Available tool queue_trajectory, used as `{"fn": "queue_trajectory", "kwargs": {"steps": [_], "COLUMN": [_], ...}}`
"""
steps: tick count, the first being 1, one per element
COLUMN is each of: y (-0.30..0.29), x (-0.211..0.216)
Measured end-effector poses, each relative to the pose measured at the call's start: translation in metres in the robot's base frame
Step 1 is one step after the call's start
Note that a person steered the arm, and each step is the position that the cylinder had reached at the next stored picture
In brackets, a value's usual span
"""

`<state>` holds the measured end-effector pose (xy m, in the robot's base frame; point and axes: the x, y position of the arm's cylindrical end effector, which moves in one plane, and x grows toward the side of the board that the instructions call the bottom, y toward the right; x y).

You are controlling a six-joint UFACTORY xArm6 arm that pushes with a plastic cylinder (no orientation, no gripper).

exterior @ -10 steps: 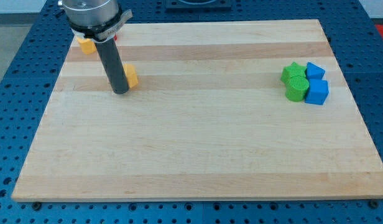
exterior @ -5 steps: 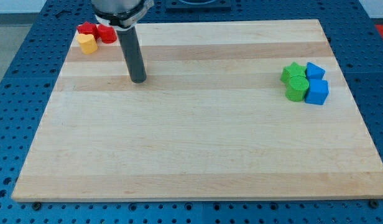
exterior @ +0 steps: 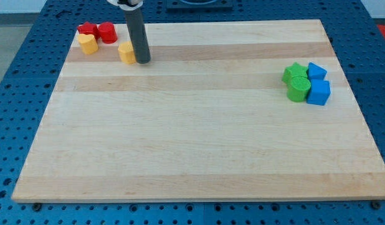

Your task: Push the yellow hexagon near to the group of blocks

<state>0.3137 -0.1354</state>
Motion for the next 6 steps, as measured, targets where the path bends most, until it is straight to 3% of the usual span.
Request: {"fn": "queue_trajectory", "kwargs": {"steps": [6], "y": [-0.06], "x": [-0.022]}}
